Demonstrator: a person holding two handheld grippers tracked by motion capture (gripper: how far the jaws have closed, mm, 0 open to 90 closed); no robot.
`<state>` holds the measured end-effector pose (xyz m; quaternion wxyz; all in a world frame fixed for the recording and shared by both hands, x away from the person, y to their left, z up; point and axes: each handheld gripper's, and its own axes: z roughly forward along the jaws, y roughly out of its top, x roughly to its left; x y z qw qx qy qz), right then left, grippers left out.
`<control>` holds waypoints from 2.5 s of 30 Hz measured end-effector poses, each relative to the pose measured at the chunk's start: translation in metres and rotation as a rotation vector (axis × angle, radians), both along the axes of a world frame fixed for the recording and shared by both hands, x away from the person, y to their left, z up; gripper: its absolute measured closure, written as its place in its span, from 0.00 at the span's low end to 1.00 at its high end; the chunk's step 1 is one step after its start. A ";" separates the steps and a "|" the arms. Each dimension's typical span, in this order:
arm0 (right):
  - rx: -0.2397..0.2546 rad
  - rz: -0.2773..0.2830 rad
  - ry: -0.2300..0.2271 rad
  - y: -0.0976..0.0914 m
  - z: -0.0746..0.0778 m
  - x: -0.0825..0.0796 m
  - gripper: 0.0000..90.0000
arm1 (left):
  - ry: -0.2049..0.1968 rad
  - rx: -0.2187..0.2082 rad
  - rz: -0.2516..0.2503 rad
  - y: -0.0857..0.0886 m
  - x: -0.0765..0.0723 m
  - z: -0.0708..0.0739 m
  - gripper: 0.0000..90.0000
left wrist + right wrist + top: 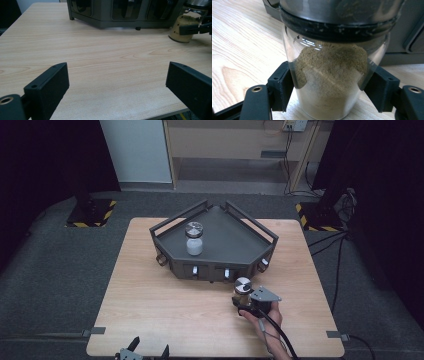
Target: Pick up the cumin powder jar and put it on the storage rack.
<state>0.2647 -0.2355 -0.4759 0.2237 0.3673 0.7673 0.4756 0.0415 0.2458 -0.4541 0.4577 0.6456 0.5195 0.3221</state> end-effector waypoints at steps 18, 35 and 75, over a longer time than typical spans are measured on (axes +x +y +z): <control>0.059 0.058 -0.142 -0.017 0.096 -0.020 0.34 | 0.004 -0.008 -0.008 -0.001 -0.001 0.000 0.04; 0.063 0.036 -0.222 0.020 0.162 0.051 0.34 | 0.009 -0.018 -0.007 0.001 0.001 -0.001 0.04; 0.035 -0.075 -0.144 0.074 0.154 0.159 0.34 | 0.019 -0.032 -0.017 0.006 0.003 -0.002 0.04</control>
